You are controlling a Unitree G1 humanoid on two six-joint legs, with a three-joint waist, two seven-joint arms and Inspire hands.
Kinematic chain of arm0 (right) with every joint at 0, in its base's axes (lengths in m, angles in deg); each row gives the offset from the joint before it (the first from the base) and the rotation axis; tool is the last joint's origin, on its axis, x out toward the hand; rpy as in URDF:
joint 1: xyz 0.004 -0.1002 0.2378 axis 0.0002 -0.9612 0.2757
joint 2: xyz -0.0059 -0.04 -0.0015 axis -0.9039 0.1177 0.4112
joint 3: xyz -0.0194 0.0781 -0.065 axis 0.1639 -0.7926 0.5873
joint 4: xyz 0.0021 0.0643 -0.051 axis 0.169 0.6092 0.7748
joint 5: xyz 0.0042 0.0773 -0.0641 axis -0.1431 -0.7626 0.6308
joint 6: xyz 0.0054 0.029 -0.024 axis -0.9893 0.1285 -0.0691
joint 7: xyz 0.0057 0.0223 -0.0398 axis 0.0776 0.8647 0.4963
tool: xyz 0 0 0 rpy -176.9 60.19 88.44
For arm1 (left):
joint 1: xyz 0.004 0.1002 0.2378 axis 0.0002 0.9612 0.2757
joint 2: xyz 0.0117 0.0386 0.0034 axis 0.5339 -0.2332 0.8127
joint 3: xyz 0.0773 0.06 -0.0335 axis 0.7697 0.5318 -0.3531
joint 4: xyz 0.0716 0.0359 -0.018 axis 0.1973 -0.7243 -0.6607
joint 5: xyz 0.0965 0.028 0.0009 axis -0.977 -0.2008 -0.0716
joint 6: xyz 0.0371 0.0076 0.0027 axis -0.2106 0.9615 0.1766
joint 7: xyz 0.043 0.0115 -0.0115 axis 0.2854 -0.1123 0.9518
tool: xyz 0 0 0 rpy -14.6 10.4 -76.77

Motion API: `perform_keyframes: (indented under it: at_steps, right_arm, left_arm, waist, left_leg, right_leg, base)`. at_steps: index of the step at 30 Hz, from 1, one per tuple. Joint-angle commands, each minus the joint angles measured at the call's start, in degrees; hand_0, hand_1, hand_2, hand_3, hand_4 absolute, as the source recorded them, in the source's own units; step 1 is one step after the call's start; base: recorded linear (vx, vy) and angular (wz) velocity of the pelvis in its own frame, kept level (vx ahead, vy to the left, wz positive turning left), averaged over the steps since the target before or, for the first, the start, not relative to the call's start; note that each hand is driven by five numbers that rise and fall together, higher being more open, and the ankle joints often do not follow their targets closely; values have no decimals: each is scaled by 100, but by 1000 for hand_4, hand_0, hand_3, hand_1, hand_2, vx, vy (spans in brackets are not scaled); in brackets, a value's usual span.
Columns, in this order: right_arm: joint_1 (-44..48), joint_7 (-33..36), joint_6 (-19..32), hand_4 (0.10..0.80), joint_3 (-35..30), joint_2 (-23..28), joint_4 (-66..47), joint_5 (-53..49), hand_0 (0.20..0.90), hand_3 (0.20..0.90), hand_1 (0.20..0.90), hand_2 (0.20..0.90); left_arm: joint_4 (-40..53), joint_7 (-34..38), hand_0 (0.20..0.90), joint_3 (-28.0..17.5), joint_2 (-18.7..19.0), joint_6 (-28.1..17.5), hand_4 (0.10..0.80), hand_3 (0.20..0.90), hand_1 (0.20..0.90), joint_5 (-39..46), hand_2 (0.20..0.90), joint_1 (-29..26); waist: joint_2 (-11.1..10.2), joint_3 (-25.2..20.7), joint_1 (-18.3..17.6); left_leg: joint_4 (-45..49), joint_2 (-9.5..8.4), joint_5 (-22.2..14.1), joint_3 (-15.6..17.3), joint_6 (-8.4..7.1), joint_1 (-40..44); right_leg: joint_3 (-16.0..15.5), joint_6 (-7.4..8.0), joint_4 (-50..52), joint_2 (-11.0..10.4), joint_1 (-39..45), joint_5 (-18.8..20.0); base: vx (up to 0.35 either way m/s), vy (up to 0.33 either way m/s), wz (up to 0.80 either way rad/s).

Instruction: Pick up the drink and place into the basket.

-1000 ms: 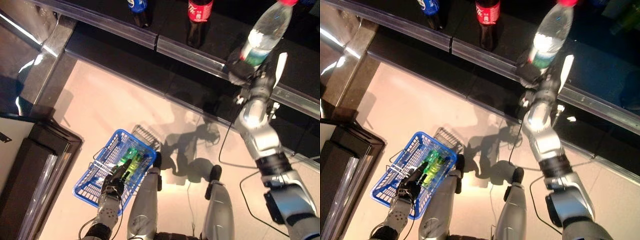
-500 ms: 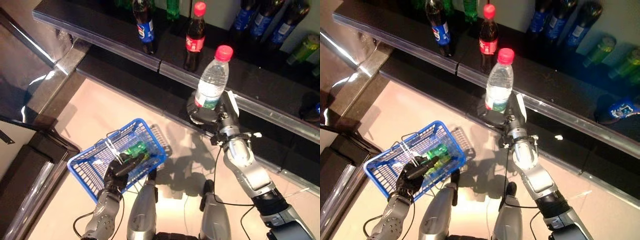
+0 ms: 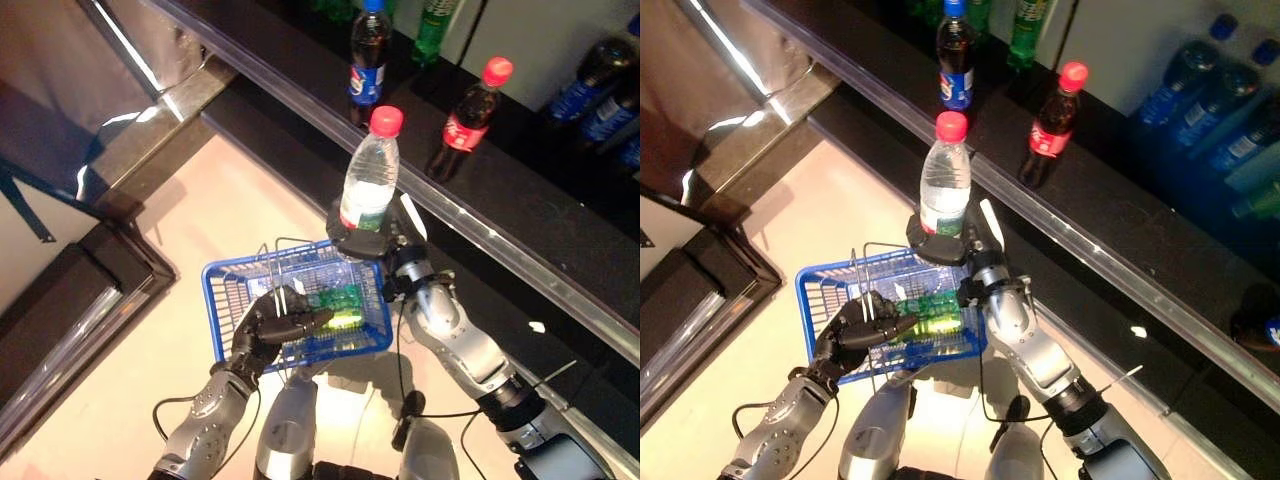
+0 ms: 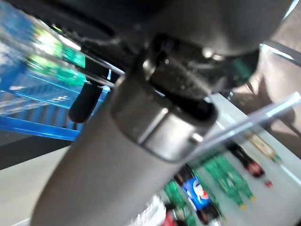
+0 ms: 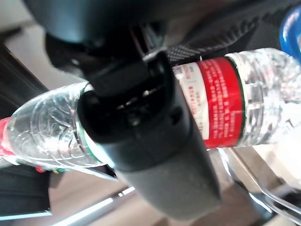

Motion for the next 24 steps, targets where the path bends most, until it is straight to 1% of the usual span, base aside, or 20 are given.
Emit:
perform_keyframes:
  at_steps: [1, 3, 4, 6, 8, 10, 12, 14, 20, 24]
  right_arm:
    - [823, 124, 564, 100, -72, -322, -482, 235, 300, 200, 300, 300]
    - [812, 128, 531, 100, -21, -332, -388, 233, 300, 200, 300, 300]
    - [789, 115, 519, 100, 29, -364, -259, 219, 300, 200, 300, 300]
    - [769, 96, 506, 100, 66, -386, -202, 190, 300, 200, 300, 300]
    - [683, 54, 545, 100, 219, -506, 11, 120, 300, 200, 300, 300]
    - [681, 53, 555, 100, 252, -544, 74, 124, 300, 200, 300, 300]
    - [712, 35, 600, 100, 352, -725, 330, 179, 300, 200, 300, 300]
    - [749, 85, 594, 100, 441, -842, 502, 216, 300, 200, 300, 300]
    - [723, 97, 563, 100, 506, -996, 945, 297, 300, 200, 300, 300]
    - [637, 140, 620, 100, 457, -1117, 1552, 301, 300, 200, 300, 300]
  left_arm:
    - [2152, -808, 300, -538, 236, -1505, 100, 200, 300, -80, 300, -530]
    - [2227, -926, 300, -559, 257, -1481, 100, 200, 300, -9, 300, -551]
    - [2331, -1132, 300, -580, 285, -1483, 100, 200, 300, 111, 300, -588]
    - [2418, -1294, 300, -581, 290, -1501, 100, 200, 300, 229, 300, -615]
    - [2678, -1944, 300, -524, 275, -1608, 100, 200, 300, 580, 300, -742]
    - [2723, -2052, 300, -494, 266, -1625, 100, 200, 300, 588, 300, -801]
    - [2862, -2266, 300, -398, 228, -1498, 100, 200, 300, 724, 300, -1123]
    - [2870, -2342, 300, -381, 204, -1402, 100, 200, 300, 778, 300, -1304]
    - [2839, -2548, 300, -485, 169, -1268, 100, 200, 300, 848, 300, -1388]
    - [2820, -2677, 300, -638, 161, -1199, 100, 200, 300, 748, 300, -1325]
  waist:
    - [-135, -899, 99]
    - [-136, -896, 129]
    - [-132, -894, 157]
    - [-128, -891, 174]
    - [-101, -852, 218]
    - [-96, -837, 222]
    - [-76, -770, 226]
    - [-70, -745, 236]
    - [-36, -705, 286]
    - [14, -666, 372]
  left_leg:
    - [675, -36, -330, -284, 202, -124]
    - [680, -51, -322, -317, 202, -149]
    - [688, -63, -316, -350, 201, -171]
    - [688, -69, -310, -371, 199, -187]
    - [700, -93, -296, -428, 190, -251]
    - [705, -99, -294, -440, 188, -267]
    - [705, -126, -264, -484, 172, -333]
    - [703, -150, -249, -507, 166, -372]
    - [725, -204, -234, -551, 157, -468]
    - [722, -266, -220, -608, 154, -544]
  right_leg:
    - [-56, -666, 162, 79, 154, 149]
    - [-70, -657, 147, 76, 166, 155]
    - [-84, -648, 143, 74, 175, 154]
    - [-89, -643, 137, 74, 178, 152]
    - [-107, -637, 129, 65, 176, 147]
    - [-110, -637, 134, 62, 170, 146]
    - [-113, -630, 150, 51, 128, 149]
    - [-116, -618, 151, 37, 101, 156]
    - [-143, -587, 154, -29, 47, 166]
    - [-201, -569, 136, -76, 41, 178]
  base:
    - [32, -35, 13]
    - [20, -31, 10]
    - [17, -28, 12]
    - [12, -18, 13]
    - [2, -14, 9]
    - [-3, -4, 4]
    - [-17, -12, 12]
    - [-9, -11, 15]
    - [-2, -1, 4]
    - [5, -7, 4]
